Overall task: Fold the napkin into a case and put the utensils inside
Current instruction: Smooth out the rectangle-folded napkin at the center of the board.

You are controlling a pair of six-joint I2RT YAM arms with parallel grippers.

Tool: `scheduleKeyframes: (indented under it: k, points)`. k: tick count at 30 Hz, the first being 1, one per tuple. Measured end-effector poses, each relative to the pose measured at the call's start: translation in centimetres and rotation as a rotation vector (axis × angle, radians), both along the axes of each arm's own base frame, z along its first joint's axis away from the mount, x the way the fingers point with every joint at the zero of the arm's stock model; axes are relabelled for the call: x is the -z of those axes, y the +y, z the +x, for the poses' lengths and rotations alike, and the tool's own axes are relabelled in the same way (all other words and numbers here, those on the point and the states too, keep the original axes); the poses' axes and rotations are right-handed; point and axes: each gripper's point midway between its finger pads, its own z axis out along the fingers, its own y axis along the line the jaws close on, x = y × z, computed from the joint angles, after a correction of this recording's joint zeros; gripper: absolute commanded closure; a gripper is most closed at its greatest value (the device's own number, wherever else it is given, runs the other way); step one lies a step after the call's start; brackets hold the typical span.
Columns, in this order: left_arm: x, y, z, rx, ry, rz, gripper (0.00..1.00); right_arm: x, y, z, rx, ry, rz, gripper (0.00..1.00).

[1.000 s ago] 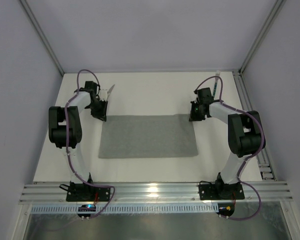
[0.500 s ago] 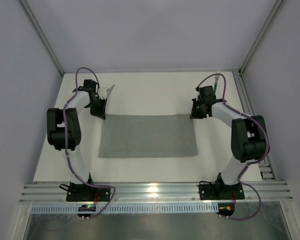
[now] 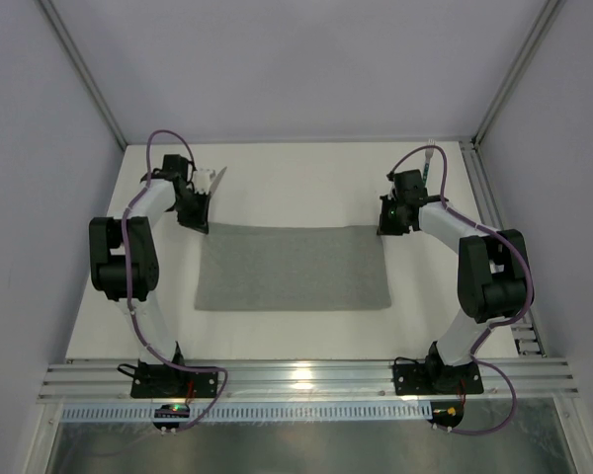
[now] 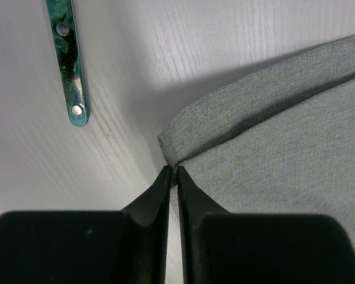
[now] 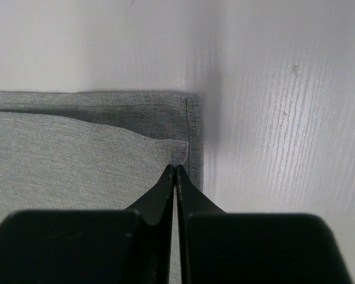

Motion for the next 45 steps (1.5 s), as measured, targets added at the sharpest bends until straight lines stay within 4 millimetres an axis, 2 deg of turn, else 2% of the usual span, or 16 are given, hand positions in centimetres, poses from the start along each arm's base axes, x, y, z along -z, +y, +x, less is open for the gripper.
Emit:
scheduleKeyframes:
  k: [6, 15, 18, 22, 28, 38, 45]
  points:
    - [0.2, 0.0, -0.2, 0.012, 0.009, 0.003, 0.76, 0.0, 0.0, 0.0, 0.000, 0.000, 0.001, 0.97]
    - [1.9, 0.1, -0.9, 0.015, 0.067, 0.007, 0.76, 0.1, 0.0, -0.1, 0.000, 0.004, 0.001, 0.97]
    - [1.9, 0.2, -0.8, 0.013, 0.065, 0.015, 0.70, 0.2, 0.0, -0.2, -0.001, 0.005, 0.001, 0.97]
    - [2.0, 0.5, -0.8, 0.007, 0.065, 0.029, 0.68, 0.2, 0.0, -0.2, -0.001, 0.006, 0.001, 0.97]
    - [2.8, 0.5, -0.4, 0.006, 0.080, 0.032, 0.70, 0.3, 0.0, -0.3, -0.001, 0.009, 0.001, 0.97]
    - [3.1, 0.5, -0.5, 0.006, 0.089, 0.030, 0.89, 0.4, 0.0, -0.4, -0.001, 0.011, 0.001, 0.97]
    - [3.0, 0.5, -0.4, 0.008, 0.086, 0.027, 0.85, 0.4, 0.0, -0.4, -0.002, 0.011, 0.001, 0.97]
